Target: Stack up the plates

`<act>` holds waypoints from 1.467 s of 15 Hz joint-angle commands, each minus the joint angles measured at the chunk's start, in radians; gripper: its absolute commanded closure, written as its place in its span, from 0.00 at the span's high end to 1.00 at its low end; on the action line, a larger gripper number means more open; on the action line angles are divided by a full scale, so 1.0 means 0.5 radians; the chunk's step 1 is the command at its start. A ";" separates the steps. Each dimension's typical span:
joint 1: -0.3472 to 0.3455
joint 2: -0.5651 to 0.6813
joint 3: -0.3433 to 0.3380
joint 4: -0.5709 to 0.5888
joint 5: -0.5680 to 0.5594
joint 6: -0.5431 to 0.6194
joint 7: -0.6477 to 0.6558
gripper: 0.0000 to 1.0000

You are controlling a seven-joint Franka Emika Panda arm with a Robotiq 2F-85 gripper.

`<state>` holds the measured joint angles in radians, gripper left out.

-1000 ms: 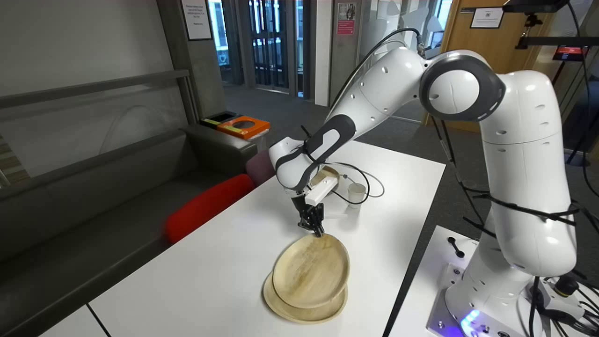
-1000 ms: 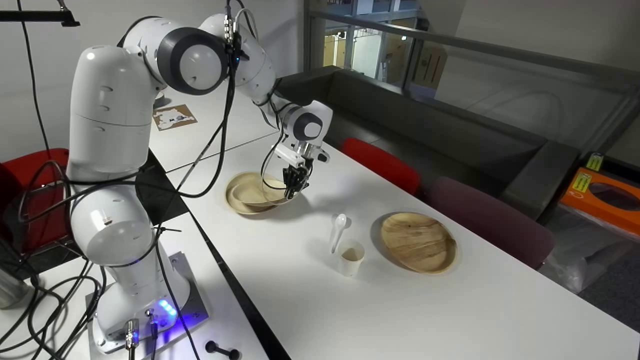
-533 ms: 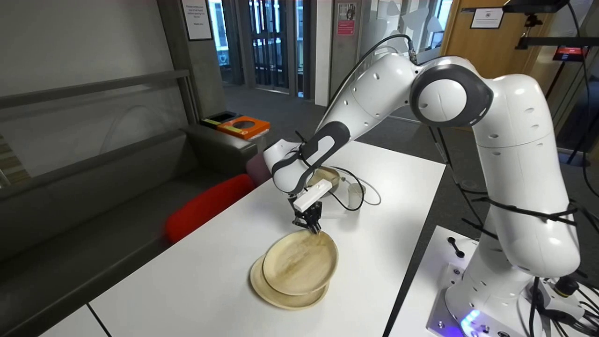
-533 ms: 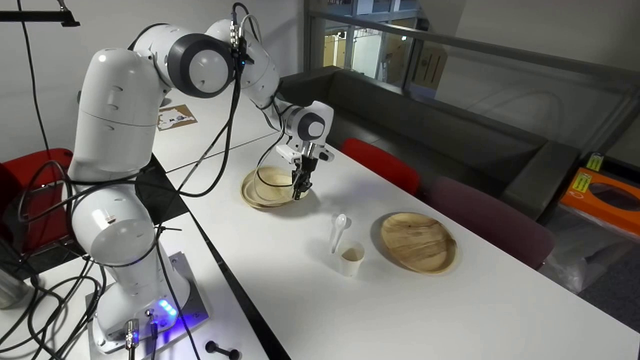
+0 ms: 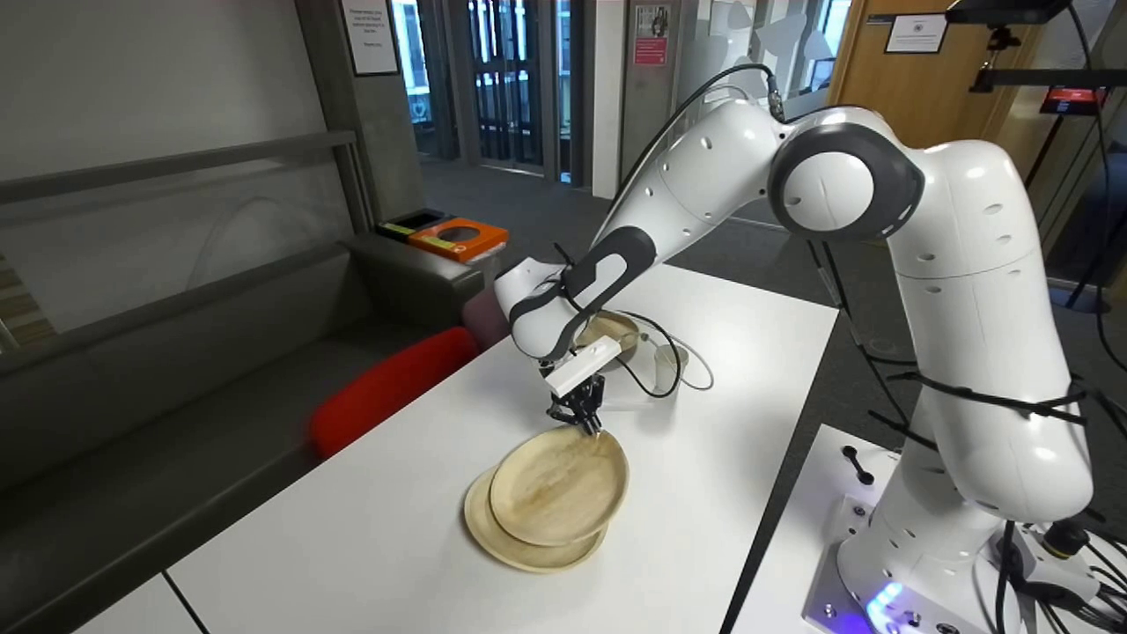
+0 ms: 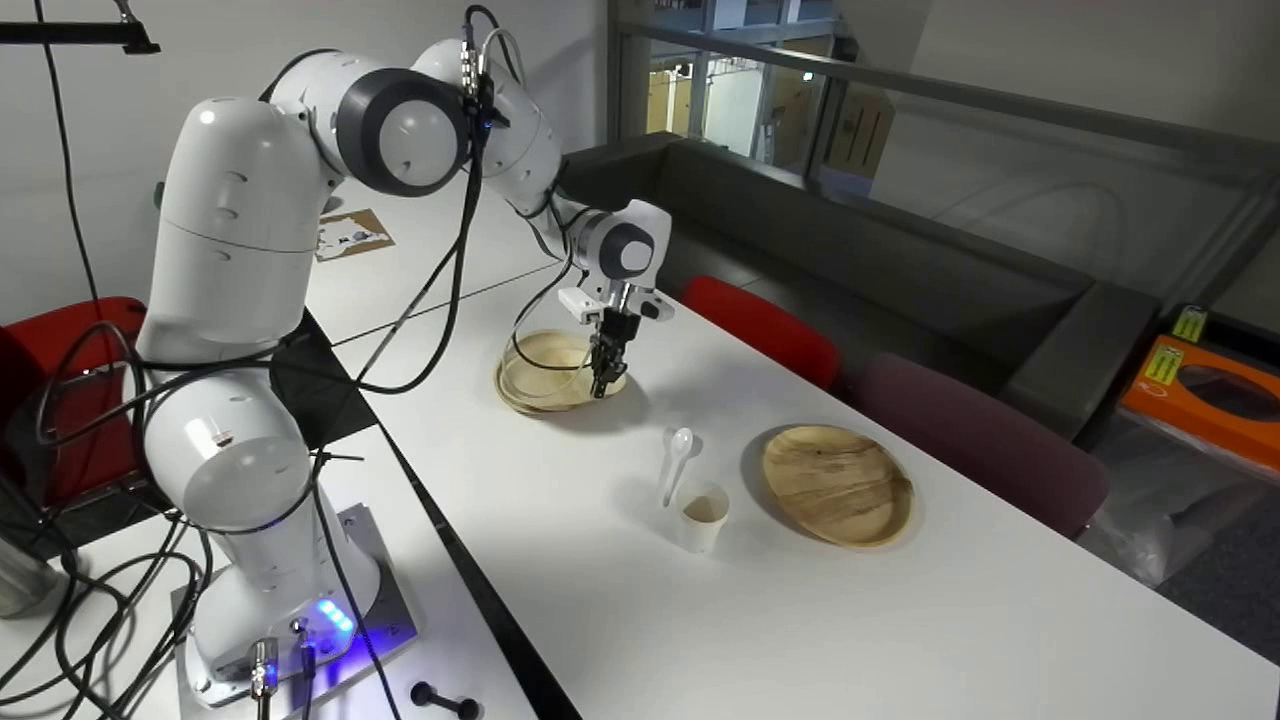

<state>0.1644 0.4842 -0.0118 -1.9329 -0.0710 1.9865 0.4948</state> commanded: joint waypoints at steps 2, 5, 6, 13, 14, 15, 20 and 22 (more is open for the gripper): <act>0.029 -0.189 0.034 -0.111 -0.035 0.025 -0.114 0.02; 0.018 -0.269 0.077 -0.085 -0.062 -0.010 -0.316 0.02; 0.003 -0.276 0.089 -0.057 -0.056 -0.035 -0.410 0.02; -0.139 -0.191 0.095 0.208 -0.011 -0.385 -1.040 0.02; -0.166 -0.159 0.107 0.269 0.016 -0.476 -1.150 0.02; -0.192 -0.124 0.124 0.335 0.056 -0.573 -1.267 0.02; -0.250 0.087 0.191 0.678 0.168 -1.020 -1.652 0.02; -0.262 0.182 0.217 0.829 0.193 -1.210 -1.766 0.02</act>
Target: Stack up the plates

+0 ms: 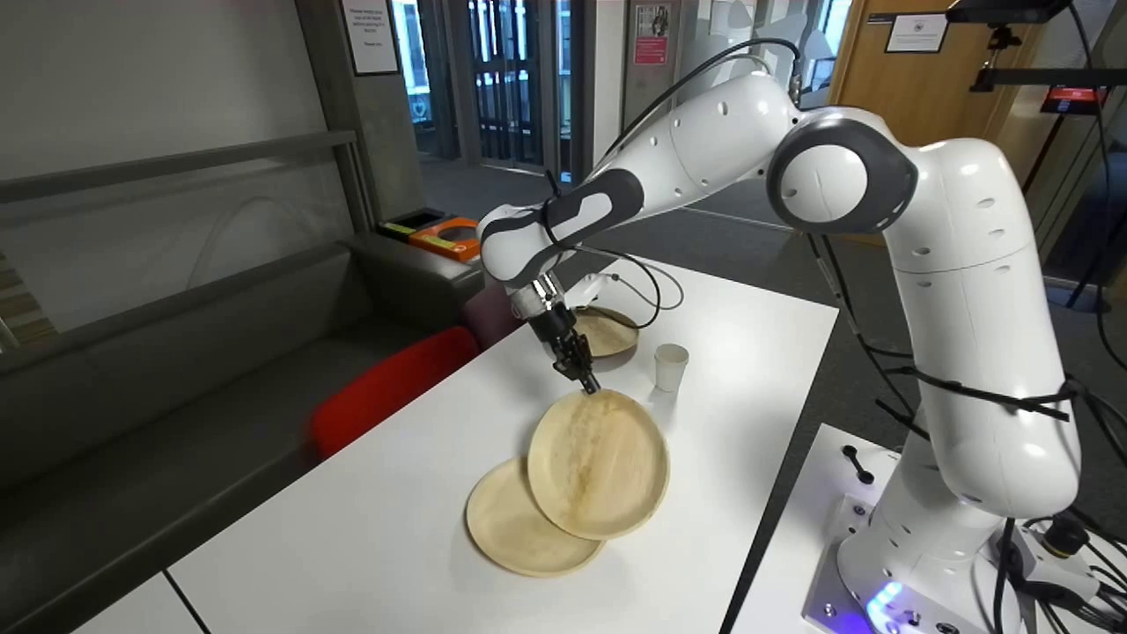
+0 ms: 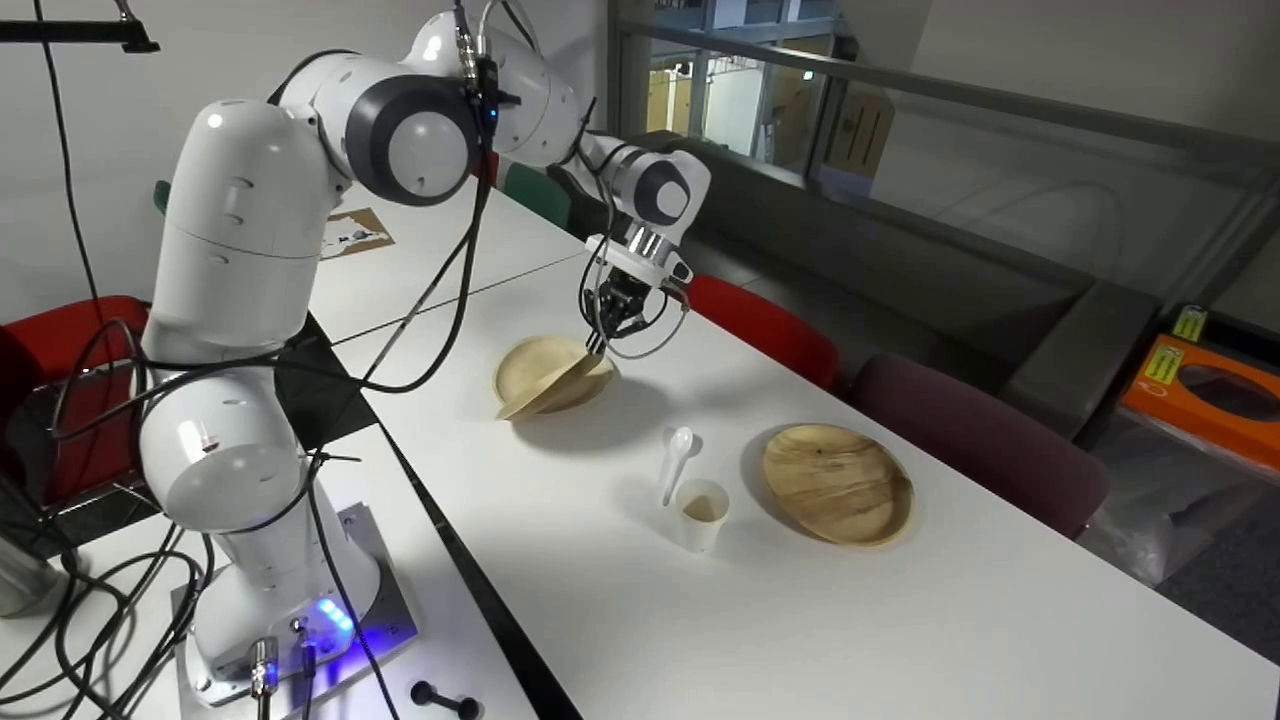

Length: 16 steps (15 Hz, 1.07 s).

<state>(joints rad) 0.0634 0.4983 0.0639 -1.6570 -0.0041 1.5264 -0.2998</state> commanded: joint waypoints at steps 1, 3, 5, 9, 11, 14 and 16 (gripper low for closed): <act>-0.061 0.191 0.074 0.343 0.067 -0.366 -0.207 0.02; -0.068 0.267 0.086 0.480 0.088 -0.512 -0.251 0.02; -0.079 0.337 0.099 0.610 0.117 -0.631 -0.263 0.02; -0.070 0.478 0.105 0.850 0.197 -0.793 -0.198 0.02; -0.059 0.575 0.106 0.972 0.234 -0.844 -0.154 0.02; -0.037 0.760 0.108 1.167 0.271 -0.892 -0.091 0.02; -0.026 0.900 0.115 1.304 0.287 -0.936 -0.037 0.02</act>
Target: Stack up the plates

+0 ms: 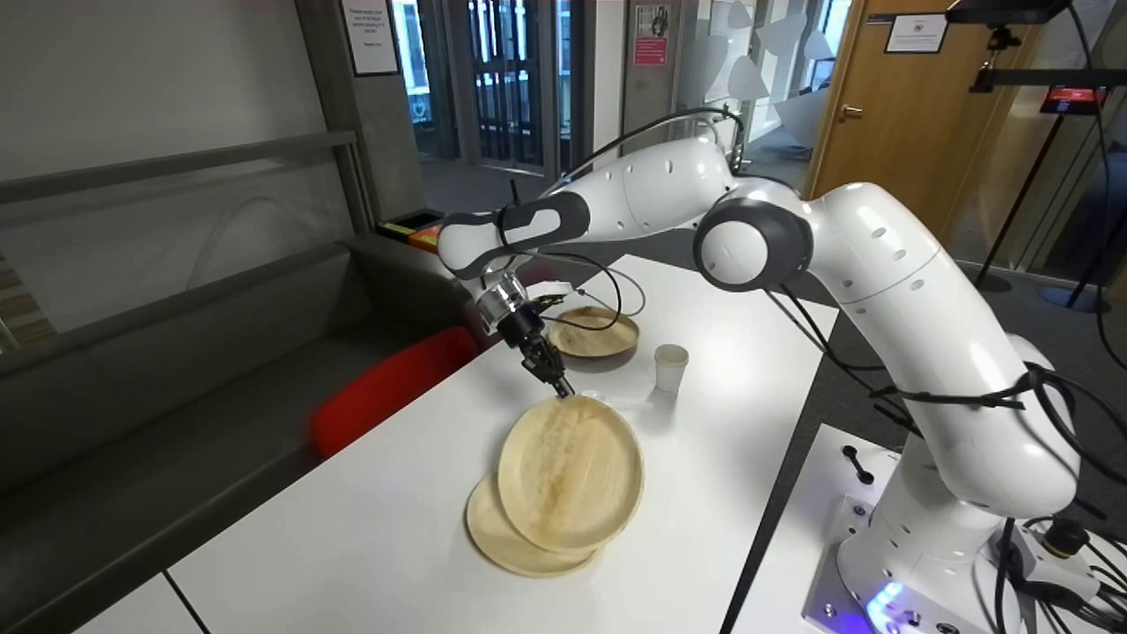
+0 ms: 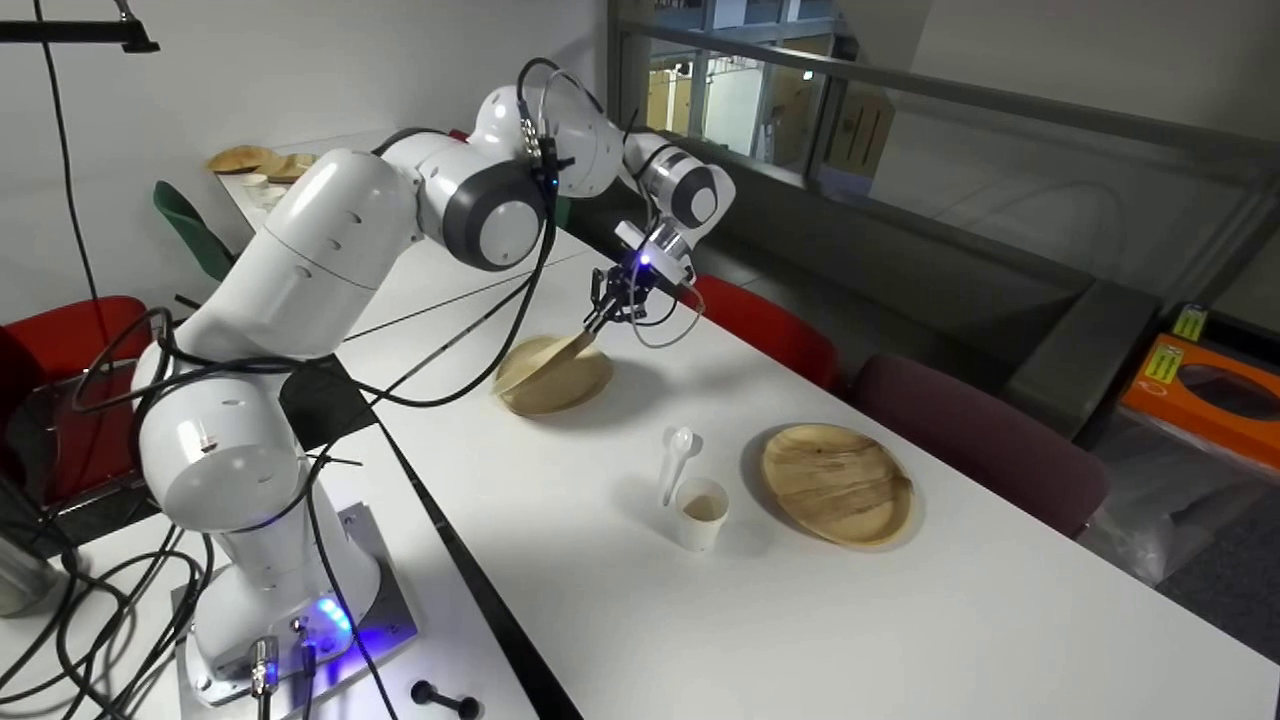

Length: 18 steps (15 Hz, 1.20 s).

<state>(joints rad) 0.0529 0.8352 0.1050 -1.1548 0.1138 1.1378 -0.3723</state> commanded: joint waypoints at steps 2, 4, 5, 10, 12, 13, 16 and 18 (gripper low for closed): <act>0.005 0.359 0.046 0.421 0.070 -0.190 0.165 0.02; 0.010 0.490 0.062 0.551 0.106 -0.246 0.217 0.02; 0.014 0.543 0.067 0.608 0.121 -0.265 0.242 0.02; 0.039 0.748 0.081 0.842 0.127 -0.335 0.302 0.30; 0.042 0.806 0.078 0.927 0.116 -0.365 0.314 0.42; 0.041 0.828 0.078 0.967 0.118 -0.382 0.321 0.49; 0.036 0.877 0.075 1.059 0.119 -0.425 0.337 0.71; 0.033 0.881 0.065 1.082 0.124 -0.436 0.343 0.85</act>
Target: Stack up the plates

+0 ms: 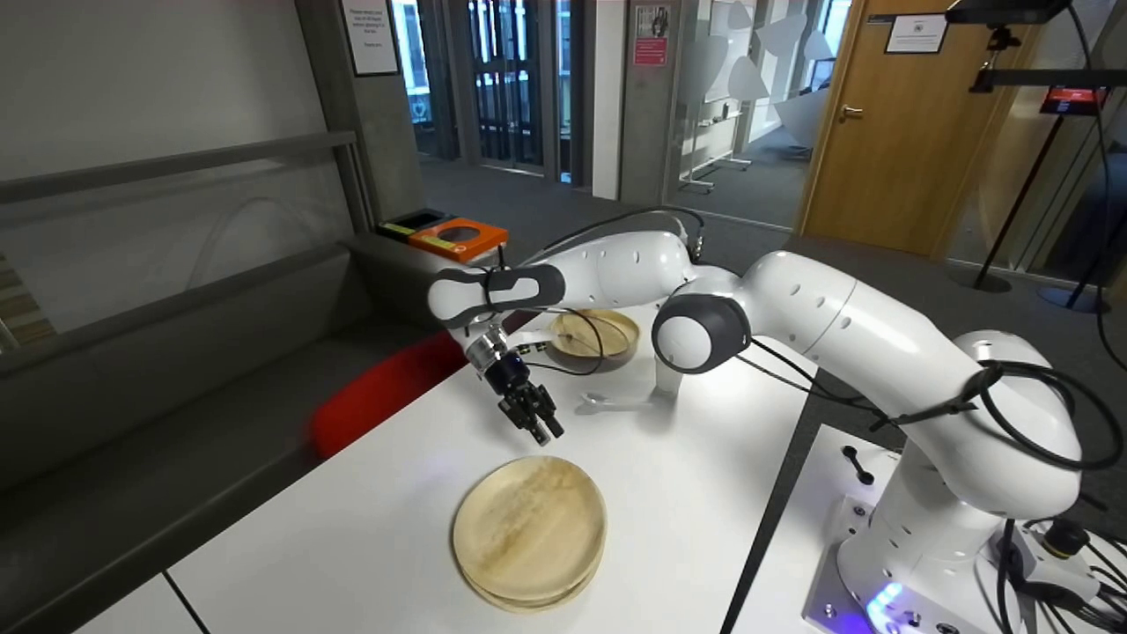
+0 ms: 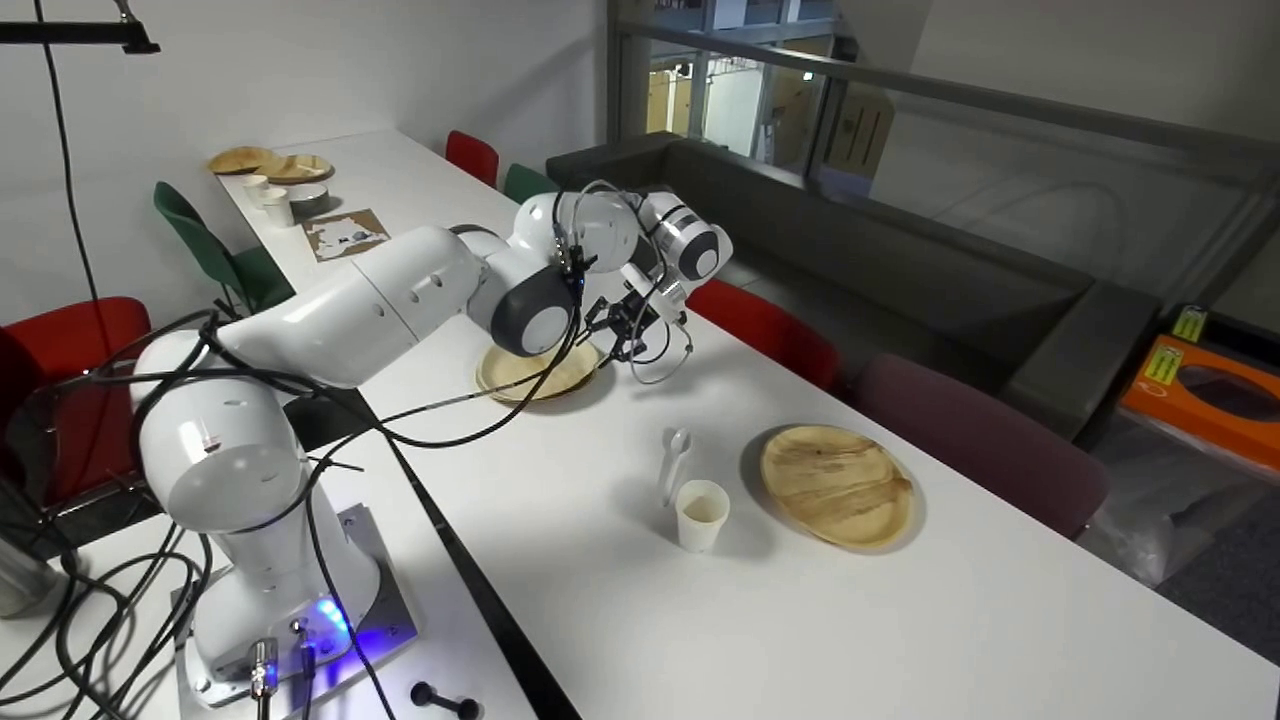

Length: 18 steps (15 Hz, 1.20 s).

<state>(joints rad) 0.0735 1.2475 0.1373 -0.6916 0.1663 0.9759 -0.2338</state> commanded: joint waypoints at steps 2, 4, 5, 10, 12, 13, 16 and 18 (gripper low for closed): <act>-0.004 0.031 -0.032 0.160 0.036 -0.068 0.226 0.98; -0.011 -0.014 -0.071 0.183 0.030 0.035 0.407 1.00; -0.023 -0.029 -0.078 0.199 0.046 0.033 0.512 1.00; -0.064 -0.130 -0.213 0.342 -0.053 0.182 0.691 1.00; -0.087 -0.153 -0.277 0.397 -0.078 0.279 0.727 1.00; -0.078 -0.167 -0.313 0.413 -0.096 0.329 0.761 1.00; -0.046 -0.028 -0.345 0.698 -0.158 0.399 0.961 1.00; 0.009 -0.017 -0.368 0.707 -0.208 0.363 1.155 1.00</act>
<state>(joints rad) 0.0415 1.1974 -0.0320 -0.4257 0.1047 1.1829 0.2201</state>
